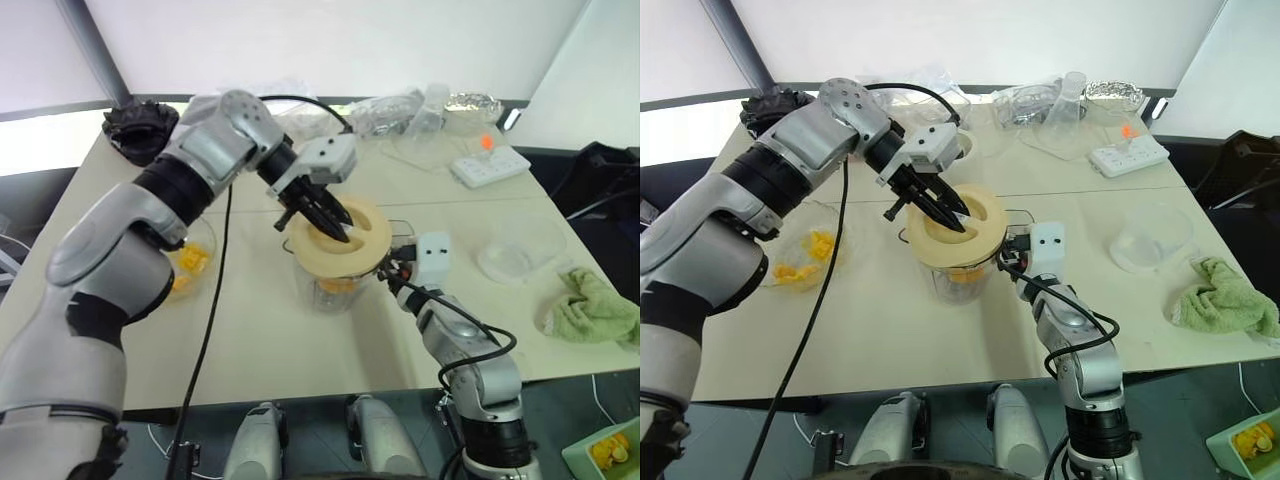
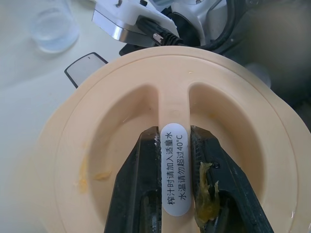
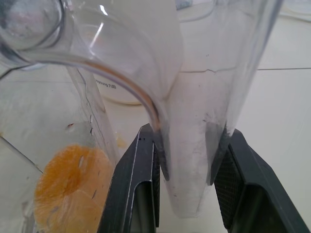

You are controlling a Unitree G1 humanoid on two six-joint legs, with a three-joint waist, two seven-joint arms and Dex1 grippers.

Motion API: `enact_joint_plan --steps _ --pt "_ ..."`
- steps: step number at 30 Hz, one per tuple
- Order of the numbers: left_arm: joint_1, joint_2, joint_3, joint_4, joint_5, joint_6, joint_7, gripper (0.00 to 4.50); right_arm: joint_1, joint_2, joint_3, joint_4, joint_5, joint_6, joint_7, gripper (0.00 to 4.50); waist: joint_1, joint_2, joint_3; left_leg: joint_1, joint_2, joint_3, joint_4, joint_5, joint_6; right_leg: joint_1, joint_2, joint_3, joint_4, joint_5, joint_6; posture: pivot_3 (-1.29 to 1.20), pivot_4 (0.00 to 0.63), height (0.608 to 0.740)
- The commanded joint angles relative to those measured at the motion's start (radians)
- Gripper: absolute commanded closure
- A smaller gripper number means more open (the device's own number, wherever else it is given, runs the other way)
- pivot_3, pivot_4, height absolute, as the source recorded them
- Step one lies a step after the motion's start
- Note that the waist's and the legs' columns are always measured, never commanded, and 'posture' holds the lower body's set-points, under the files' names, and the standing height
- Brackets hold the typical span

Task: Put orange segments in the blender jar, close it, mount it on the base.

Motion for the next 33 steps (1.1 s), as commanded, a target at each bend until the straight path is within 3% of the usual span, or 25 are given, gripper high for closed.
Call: enact_joint_plan --steps 1,22,28,33 --pt "0.055 0.004 -0.057 -0.028 0.038 0.031 -0.047 4.24 -0.037 0.015 -0.112 -0.010 0.031 -0.051 -0.028 3.63 -0.005 0.000 0.000 0.000 0.000 0.000 0.000 0.000 0.000 0.000 0.000 0.000 0.000 0.000 0.000 0.00 0.150 0.740" --pt "0.154 0.137 -0.142 -0.169 0.118 0.092 -0.047 4.24 -0.076 0.021 -0.065 -0.002 -0.008 -0.112 0.015 3.63 -0.019 0.000 0.000 0.004 0.001 0.000 -0.004 0.000 0.000 0.000 0.001 0.000 0.001 -0.001 -0.001 0.00 0.150 0.740" --pt "0.186 0.084 -0.115 -0.069 0.246 0.159 -0.047 4.24 -0.095 0.013 -0.040 0.011 -0.039 -0.118 0.016 3.63 -0.019 -0.004 -0.005 0.008 0.000 0.000 -0.007 0.000 0.000 0.003 0.001 0.000 0.000 -0.001 -0.002 0.00 0.150 0.740" --pt "0.223 0.031 -0.049 -0.026 0.408 0.126 -0.005 4.24 -0.097 0.019 -0.034 0.015 -0.053 -0.121 0.012 3.63 -0.013 -0.004 -0.009 0.021 0.001 -0.001 -0.011 0.000 0.000 0.014 -0.001 0.000 -0.003 -0.003 -0.004 0.00 0.150 0.740"
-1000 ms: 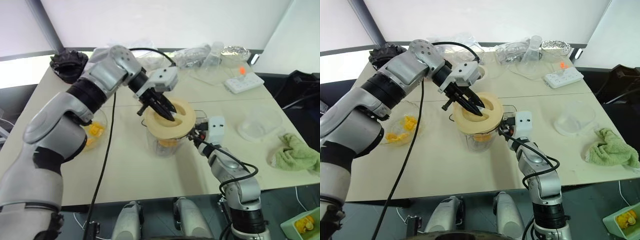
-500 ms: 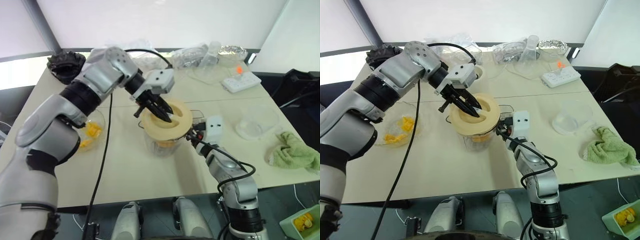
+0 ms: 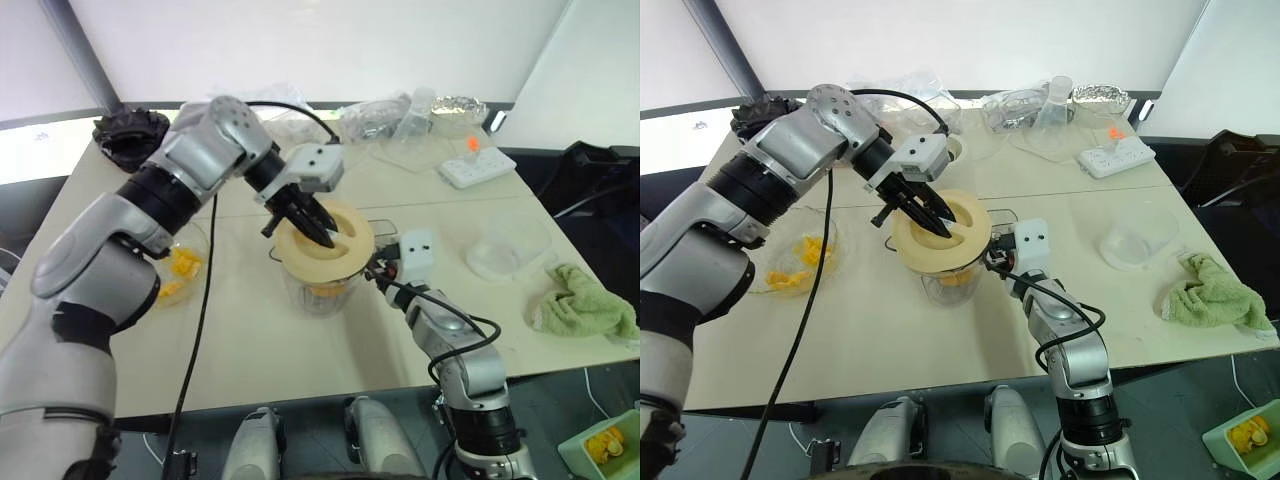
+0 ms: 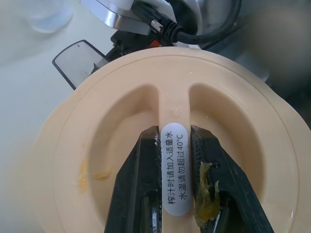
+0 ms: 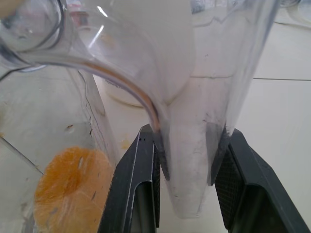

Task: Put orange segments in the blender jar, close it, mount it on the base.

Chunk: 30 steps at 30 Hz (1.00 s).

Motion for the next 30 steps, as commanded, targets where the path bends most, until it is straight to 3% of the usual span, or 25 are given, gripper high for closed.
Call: enact_joint_plan --steps 1,5,14,22,30 --pt "0.152 -0.014 -0.120 0.073 0.268 0.027 0.016 4.24 -0.050 0.012 -0.080 -0.064 0.007 -0.084 -0.037 3.63 0.002 0.002 -0.005 0.001 0.001 -0.001 -0.001 0.000 0.000 0.002 0.000 -0.001 -0.002 0.000 0.000 0.00 0.150 0.740" --pt "0.174 -0.028 -0.076 0.031 0.345 0.065 0.042 4.24 -0.052 0.007 -0.081 -0.067 -0.004 -0.078 -0.034 3.63 0.003 0.009 -0.015 0.001 0.004 -0.002 -0.003 0.000 -0.001 0.005 -0.001 -0.001 -0.010 0.000 0.000 0.00 0.150 0.740" --pt "0.238 -0.057 0.017 -0.119 0.388 0.409 0.113 4.24 -0.066 -0.007 -0.088 -0.057 -0.008 -0.076 -0.029 3.63 0.005 0.014 -0.021 0.001 0.003 -0.001 -0.003 0.000 -0.001 0.005 -0.003 -0.001 -0.013 0.000 0.000 0.00 0.150 0.740" --pt "0.357 -0.005 0.077 -0.316 0.403 0.510 0.168 4.24 -0.083 -0.022 -0.080 -0.042 -0.010 -0.072 -0.010 3.63 0.002 0.016 -0.023 0.001 0.004 -0.002 -0.004 -0.002 -0.004 0.005 -0.007 -0.001 -0.016 0.000 0.000 0.00 0.150 0.740" --pt "0.381 -0.042 0.107 -0.300 0.435 0.666 0.328 4.24 -0.094 -0.037 -0.072 -0.037 -0.007 -0.065 0.007 3.63 0.003 0.022 -0.029 0.001 0.004 -0.003 -0.008 -0.003 -0.004 0.005 -0.010 -0.006 -0.023 0.000 0.000 0.00 0.150 0.740"
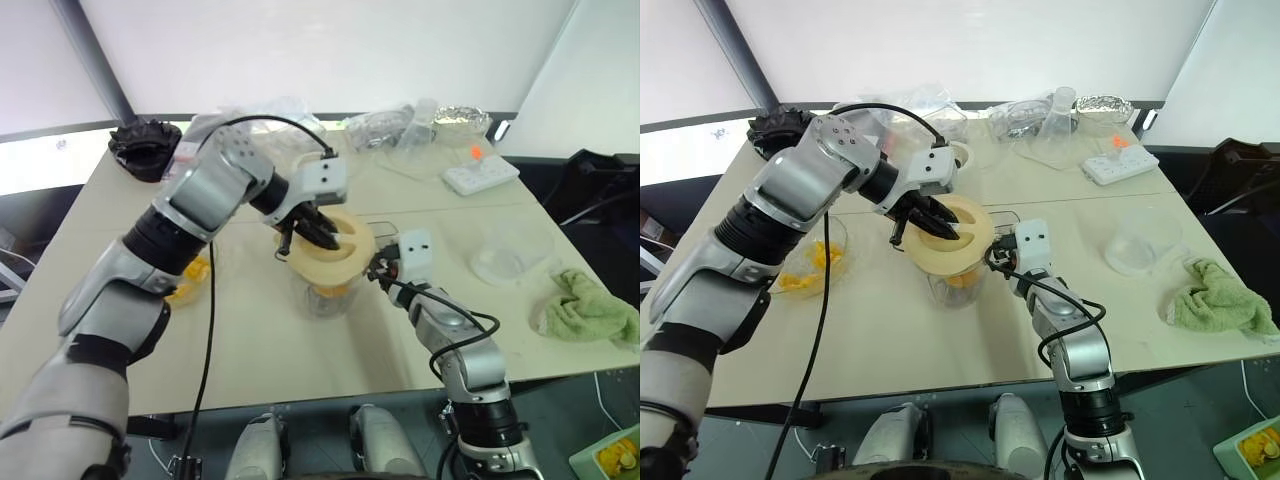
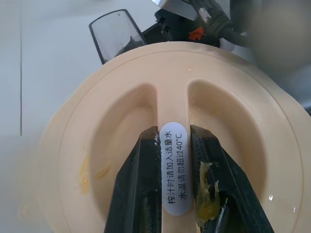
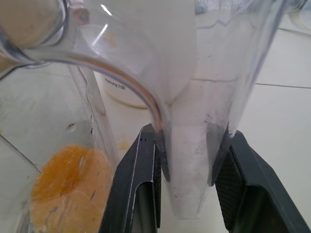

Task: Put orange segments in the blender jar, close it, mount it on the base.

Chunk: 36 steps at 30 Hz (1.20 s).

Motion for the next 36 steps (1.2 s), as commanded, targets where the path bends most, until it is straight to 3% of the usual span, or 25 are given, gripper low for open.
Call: enact_joint_plan --steps 1,5,6,7,8,9,10,11,14,19,22,29,36 --pt "0.153 -0.011 -0.160 0.133 0.158 0.153 0.145 4.24 -0.065 0.003 -0.067 -0.092 0.017 -0.063 -0.014 3.63 0.002 0.004 -0.006 0.000 0.000 0.000 -0.006 0.000 0.000 0.002 0.000 -0.002 -0.009 0.000 0.000 0.00 0.150 0.740" --pt "0.160 -0.021 -0.156 0.122 0.155 0.229 0.201 4.24 -0.061 -0.002 -0.058 -0.095 0.015 -0.061 -0.011 3.63 0.002 0.013 -0.011 -0.003 0.002 0.001 -0.014 0.000 0.000 0.007 -0.002 -0.005 -0.022 0.000 0.000 0.00 0.150 0.740" --pt "0.160 -0.025 -0.154 0.119 0.151 0.252 0.213 4.24 -0.062 -0.003 -0.057 -0.095 0.014 -0.061 -0.011 3.63 0.002 0.018 -0.014 -0.006 0.008 0.001 -0.015 0.000 0.000 0.011 0.001 -0.007 -0.029 0.001 -0.001 0.00 0.150 0.740" --pt "0.160 -0.028 -0.153 0.117 0.147 0.279 0.226 4.24 -0.062 -0.005 -0.054 -0.094 0.013 -0.061 -0.010 3.63 0.005 0.013 -0.021 -0.016 0.016 0.005 -0.021 0.000 0.000 0.018 0.003 -0.009 -0.033 0.003 -0.003 0.00 0.150 0.740" --pt "0.161 -0.031 -0.151 0.113 0.143 0.299 0.240 4.24 -0.062 -0.008 -0.051 -0.094 0.010 -0.062 -0.009 3.63 0.014 -0.003 -0.020 -0.020 0.019 0.015 -0.033 0.000 0.000 0.018 -0.004 -0.010 0.016 -0.004 -0.019 0.00 0.150 0.740" --pt "0.160 -0.036 -0.150 0.114 0.141 0.327 0.258 4.24 -0.061 -0.011 -0.048 -0.093 0.006 -0.064 -0.007 3.63 0.028 -0.027 -0.018 -0.008 0.025 0.046 -0.039 0.000 0.000 0.024 -0.015 -0.012 0.102 -0.056 -0.018 0.00 0.150 0.740" --pt "0.158 -0.038 -0.154 0.112 0.138 0.347 0.269 4.24 -0.060 -0.011 -0.047 -0.093 0.005 -0.064 -0.007 3.63 0.043 -0.030 -0.012 0.011 0.020 0.071 -0.046 0.001 0.000 0.040 -0.025 -0.002 0.103 -0.121 -0.006 0.00 0.150 0.740" --pt "0.159 -0.039 -0.156 0.109 0.138 0.353 0.277 4.24 -0.059 -0.011 -0.046 -0.093 0.004 -0.065 -0.007 3.63 0.044 -0.026 -0.014 0.016 0.007 0.056 -0.045 0.002 -0.002 0.042 -0.023 0.000 0.100 -0.134 0.004 0.00 0.150 0.740" --pt "0.158 -0.056 -0.144 0.124 0.143 0.378 0.320 4.24 -0.057 -0.017 -0.038 -0.094 -0.003 -0.068 -0.002 3.63 0.030 0.002 -0.010 0.019 -0.006 0.006 -0.042 0.008 -0.012 0.055 -0.019 -0.018 0.085 -0.129 -0.007 0.00 0.150 0.740" --pt "0.154 -0.072 -0.128 0.136 0.142 0.380 0.353 4.24 -0.055 -0.019 -0.034 -0.097 -0.002 -0.067 0.001 3.63 0.021 0.009 -0.010 0.031 -0.021 -0.034 -0.039 0.007 -0.012 0.083 -0.022 -0.029 0.058 -0.129 -0.006 0.00 0.150 0.740" --pt "0.154 -0.077 -0.123 0.140 0.147 0.386 0.371 4.24 -0.056 -0.019 -0.033 -0.097 -0.002 -0.068 0.002 3.63 0.011 0.008 -0.013 0.030 -0.022 -0.032 -0.039 0.007 -0.013 0.089 -0.028 -0.028 0.046 -0.128 -0.007 0.00 0.150 0.740" --pt "0.155 -0.093 -0.104 0.162 0.154 0.415 0.414 4.24 -0.060 -0.018 -0.033 -0.099 -0.006 -0.078 0.002 3.63 0.011 0.001 -0.010 0.029 -0.023 -0.026 -0.045 0.007 -0.013 0.088 -0.033 -0.028 0.041 -0.126 -0.011 0.00 0.150 0.740" --pt "0.154 -0.109 -0.087 0.180 0.153 0.429 0.455 4.24 -0.062 -0.018 -0.027 -0.094 -0.017 -0.087 0.004 3.63 0.015 0.004 -0.009 0.028 -0.023 -0.026 -0.050 0.007 -0.013 0.086 -0.033 -0.028 0.041 -0.128 -0.006 0.00 0.150 0.740"
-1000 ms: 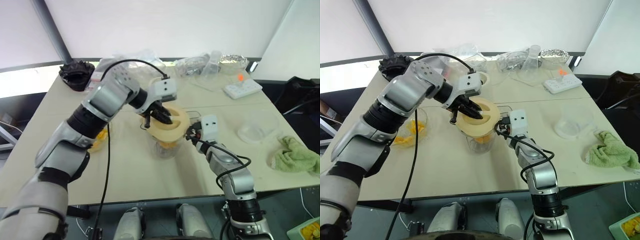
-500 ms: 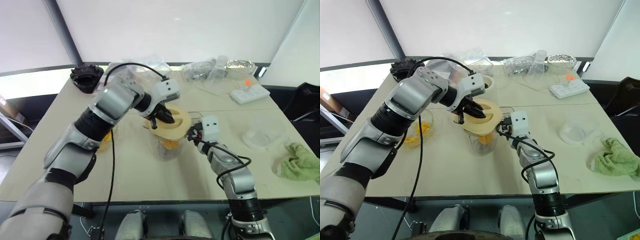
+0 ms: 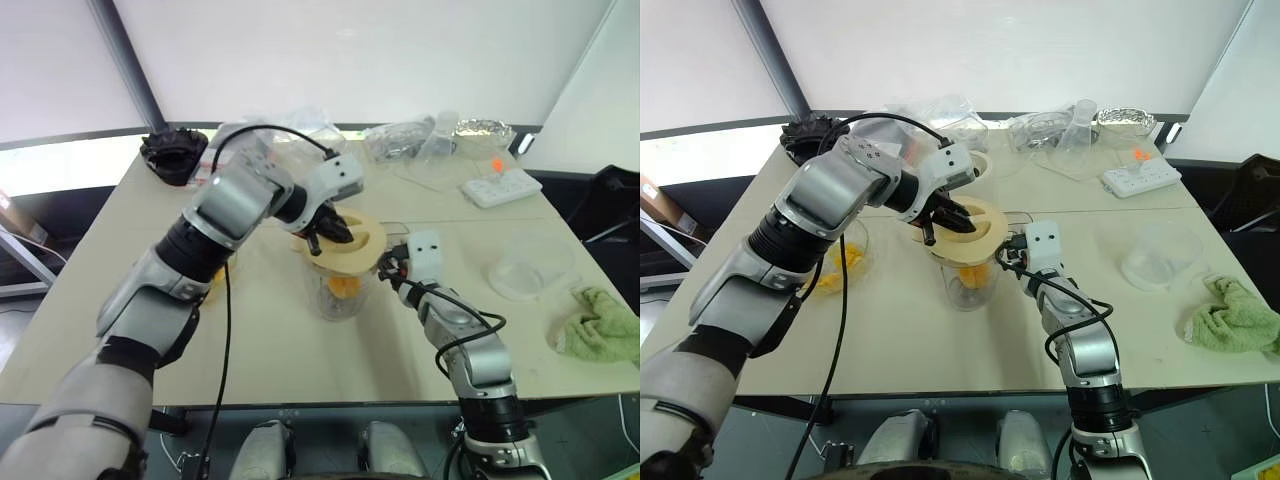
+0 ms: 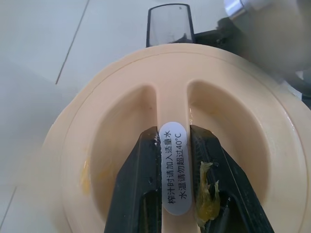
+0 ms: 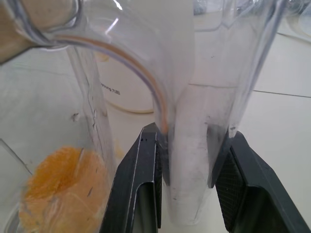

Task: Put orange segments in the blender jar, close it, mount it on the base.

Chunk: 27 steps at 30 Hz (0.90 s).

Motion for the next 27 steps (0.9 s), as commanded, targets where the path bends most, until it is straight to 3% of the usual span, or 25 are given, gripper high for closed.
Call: enact_joint_plan --steps 1,7,13,18,25,27 --pt "0.135 0.027 -0.145 0.214 0.153 0.092 0.187 4.24 -0.056 0.009 0.002 -0.132 0.007 -0.094 0.018 3.63 0.000 0.001 0.000 -0.001 0.000 0.000 0.000 0.000 0.000 0.000 0.000 0.000 0.000 0.000 0.000 0.00 0.150 0.740" --pt "0.137 0.026 -0.137 0.210 0.155 0.085 0.192 4.24 -0.059 0.011 0.003 -0.126 0.007 -0.097 0.020 3.63 0.001 0.001 0.000 -0.013 0.000 0.000 0.000 0.000 0.000 -0.011 0.000 0.000 -0.001 0.003 -0.005 0.00 0.150 0.740" --pt "0.156 0.043 -0.128 0.143 0.150 0.024 0.174 4.24 -0.058 0.009 0.005 -0.124 0.007 -0.095 0.023 3.63 0.011 0.001 0.000 -0.014 0.000 0.000 0.000 0.000 0.000 -0.014 0.000 0.000 -0.001 0.004 -0.006 0.00 0.150 0.740" --pt "0.177 0.050 -0.104 0.092 0.134 -0.022 0.187 1.86 -0.059 0.006 0.004 -0.122 0.008 -0.094 0.027 3.63 0.011 0.001 0.001 -0.015 0.000 0.000 -0.001 0.000 0.000 -0.017 0.000 0.000 -0.001 0.003 -0.006 0.00 0.150 0.740" --pt "0.186 0.020 -0.001 0.038 0.103 -0.090 0.234 1.86 -0.055 0.004 0.008 -0.119 0.008 -0.096 0.031 3.63 0.021 0.001 0.001 -0.016 0.000 0.001 0.000 0.001 0.001 -0.020 -0.001 0.000 0.001 0.010 0.000 0.00 0.150 0.740" --pt "0.184 -0.004 0.057 0.027 0.082 -0.101 0.246 1.86 -0.056 0.004 0.009 -0.116 0.008 -0.096 0.033 3.63 0.021 0.002 -0.004 -0.026 0.000 0.001 0.000 0.003 0.003 -0.030 0.000 0.000 0.003 0.009 0.003 0.00 0.150 0.740"
